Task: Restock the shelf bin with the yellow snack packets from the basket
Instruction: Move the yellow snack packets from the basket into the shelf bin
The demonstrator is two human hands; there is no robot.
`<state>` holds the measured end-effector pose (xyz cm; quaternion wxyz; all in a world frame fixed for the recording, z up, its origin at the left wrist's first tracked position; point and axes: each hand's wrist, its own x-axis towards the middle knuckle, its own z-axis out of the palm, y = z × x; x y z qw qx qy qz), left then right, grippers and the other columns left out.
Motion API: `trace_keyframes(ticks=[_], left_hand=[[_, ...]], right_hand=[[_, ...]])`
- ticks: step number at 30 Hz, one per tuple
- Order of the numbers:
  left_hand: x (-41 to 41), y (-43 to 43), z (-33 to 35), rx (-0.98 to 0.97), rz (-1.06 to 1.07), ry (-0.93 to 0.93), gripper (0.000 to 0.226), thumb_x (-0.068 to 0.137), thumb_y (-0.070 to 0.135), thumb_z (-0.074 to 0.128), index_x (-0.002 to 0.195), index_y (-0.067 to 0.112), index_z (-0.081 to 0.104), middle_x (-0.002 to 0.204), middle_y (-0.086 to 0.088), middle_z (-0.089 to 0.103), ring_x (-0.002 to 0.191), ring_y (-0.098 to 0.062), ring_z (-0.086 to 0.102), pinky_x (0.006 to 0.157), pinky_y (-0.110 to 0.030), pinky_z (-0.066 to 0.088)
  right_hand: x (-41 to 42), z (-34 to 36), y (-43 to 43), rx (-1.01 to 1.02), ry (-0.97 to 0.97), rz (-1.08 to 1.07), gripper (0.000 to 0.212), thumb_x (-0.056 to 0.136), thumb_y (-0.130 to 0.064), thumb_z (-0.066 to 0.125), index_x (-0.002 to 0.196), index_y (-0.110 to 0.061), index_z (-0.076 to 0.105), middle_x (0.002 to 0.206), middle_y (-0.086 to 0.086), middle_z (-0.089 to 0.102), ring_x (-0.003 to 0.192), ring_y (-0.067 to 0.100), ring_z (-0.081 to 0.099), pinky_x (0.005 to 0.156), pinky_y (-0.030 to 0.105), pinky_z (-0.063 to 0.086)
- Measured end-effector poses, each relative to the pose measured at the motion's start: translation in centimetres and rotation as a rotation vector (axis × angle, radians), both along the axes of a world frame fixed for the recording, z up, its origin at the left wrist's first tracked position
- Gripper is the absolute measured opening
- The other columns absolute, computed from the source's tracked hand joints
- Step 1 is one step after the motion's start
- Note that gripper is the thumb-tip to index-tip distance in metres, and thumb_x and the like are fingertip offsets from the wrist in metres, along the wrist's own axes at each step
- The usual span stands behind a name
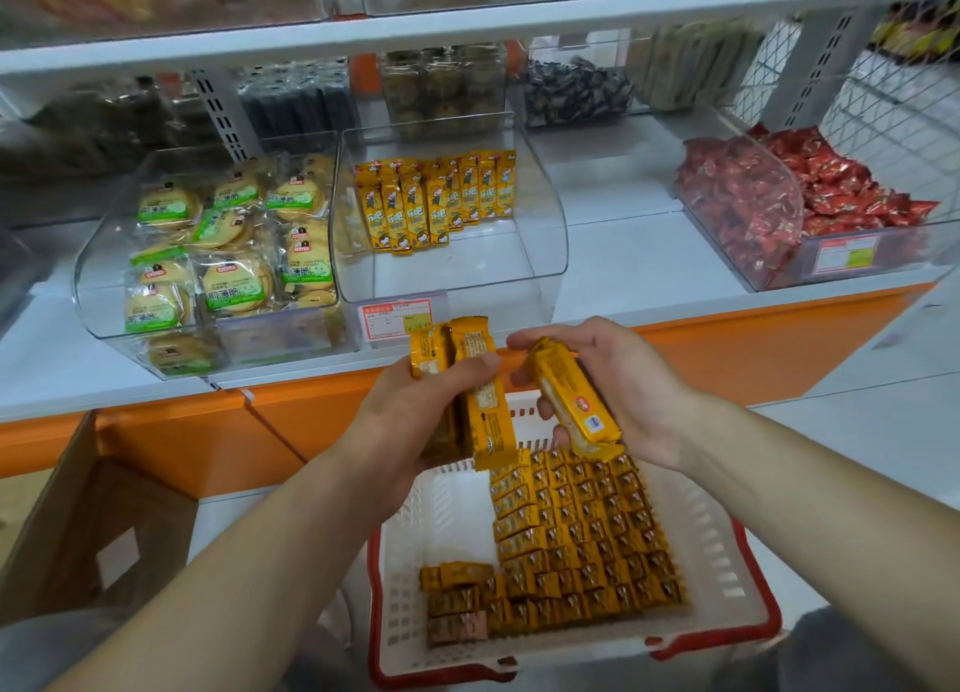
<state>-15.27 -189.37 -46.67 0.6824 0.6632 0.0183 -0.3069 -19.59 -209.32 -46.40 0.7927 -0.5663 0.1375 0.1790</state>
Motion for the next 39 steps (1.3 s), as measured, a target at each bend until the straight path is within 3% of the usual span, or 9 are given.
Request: trace_keyframes(ticks=[4, 9, 14, 18, 23, 26, 30, 33, 39], left_hand=[[0.4, 0.3, 0.2, 0.01, 0.015, 0.001, 0.056, 0.069, 0.041, 0.084, 0.118, 0.021, 0.068, 0.102, -0.006, 0.079, 0.092, -0.028, 0.077, 0.088, -0.052, 0.059], [1.3, 1.1, 1.4, -0.002, 0.033, -0.026, 0.068, 0.055, 0.046, 0.087, 0.116, 0.021, 0.07, 0.104, -0.008, 0.079, 0.094, -0.029, 0.077, 0.088, -0.053, 0.06], [3.1, 2.5, 3.3, 0.002, 0.051, -0.138, 0.045, 0.055, 0.046, 0.086, 0.093, 0.025, 0.076, 0.094, -0.006, 0.08, 0.081, -0.023, 0.078, 0.062, -0.036, 0.062], [4.6, 3.8, 4.9, 0.057, 0.004, -0.227, 0.043, 0.052, 0.052, 0.083, 0.088, 0.03, 0.076, 0.093, -0.002, 0.08, 0.083, -0.021, 0.078, 0.065, -0.034, 0.062], [6.6, 5.3, 6.1, 0.074, 0.048, -0.269, 0.048, 0.054, 0.052, 0.082, 0.092, 0.024, 0.076, 0.093, -0.005, 0.08, 0.086, -0.025, 0.078, 0.081, -0.046, 0.063], [7.8, 6.3, 6.0, 0.077, 0.098, -0.279, 0.032, 0.065, 0.048, 0.085, 0.089, 0.028, 0.076, 0.092, -0.006, 0.08, 0.086, -0.027, 0.078, 0.085, -0.051, 0.062], [8.9, 6.8, 5.8, 0.074, 0.145, -0.259, 0.042, 0.061, 0.051, 0.085, 0.094, 0.028, 0.073, 0.09, -0.004, 0.079, 0.084, -0.026, 0.078, 0.084, -0.052, 0.062], [9.5, 6.8, 5.8, 0.044, 0.149, -0.254, 0.038, 0.054, 0.055, 0.082, 0.086, 0.037, 0.074, 0.089, 0.0, 0.079, 0.082, -0.021, 0.078, 0.08, -0.047, 0.063], [10.0, 7.0, 5.4, 0.016, 0.149, -0.257, 0.042, 0.05, 0.058, 0.08, 0.087, 0.039, 0.073, 0.089, 0.002, 0.079, 0.08, -0.02, 0.078, 0.074, -0.044, 0.063]], right_hand=[[0.0, 0.4, -0.1, 0.05, -0.088, -0.058, 0.041, 0.097, -0.012, 0.038, 0.119, -0.02, 0.072, 0.101, 0.012, 0.068, 0.079, 0.019, 0.065, 0.06, 0.033, 0.053], [0.1, 1.5, -0.3, 0.005, -0.196, -0.127, 0.048, 0.074, -0.011, 0.075, 0.121, -0.019, 0.069, 0.078, 0.001, 0.067, 0.07, 0.014, 0.066, 0.056, 0.029, 0.053], [2.0, 2.1, 0.1, -0.08, -0.231, -0.246, 0.05, 0.056, -0.021, 0.085, 0.105, -0.017, 0.071, 0.085, 0.003, 0.075, 0.072, 0.015, 0.069, 0.074, 0.037, 0.044], [4.9, 3.7, 0.6, -0.292, -0.316, -0.242, 0.042, 0.064, -0.03, 0.087, 0.104, -0.024, 0.073, 0.091, -0.003, 0.075, 0.081, 0.012, 0.071, 0.077, 0.038, 0.05], [11.6, 6.0, 2.0, -0.525, -0.436, -0.347, 0.03, 0.081, -0.019, 0.081, 0.102, -0.024, 0.061, 0.094, 0.004, 0.066, 0.072, 0.016, 0.067, 0.061, 0.03, 0.051], [14.9, 6.1, 2.4, -0.253, -0.358, -0.437, 0.018, 0.086, -0.012, 0.074, 0.097, -0.018, 0.061, 0.087, 0.006, 0.065, 0.065, 0.017, 0.063, 0.06, 0.027, 0.057], [17.5, 4.2, 3.4, 0.088, -0.221, -0.493, 0.014, 0.084, -0.004, 0.074, 0.093, -0.004, 0.063, 0.08, 0.009, 0.073, 0.077, 0.021, 0.07, 0.069, 0.029, 0.061], [19.4, 2.8, 4.3, 0.089, -0.157, -0.456, 0.015, 0.086, 0.001, 0.069, 0.099, 0.005, 0.063, 0.089, 0.019, 0.071, 0.073, 0.027, 0.072, 0.066, 0.032, 0.061], [24.4, 1.2, 3.3, -0.028, -0.171, -0.395, 0.041, 0.087, 0.011, 0.057, 0.118, -0.015, 0.055, 0.103, 0.017, 0.068, 0.079, 0.028, 0.071, 0.067, 0.045, 0.062]])
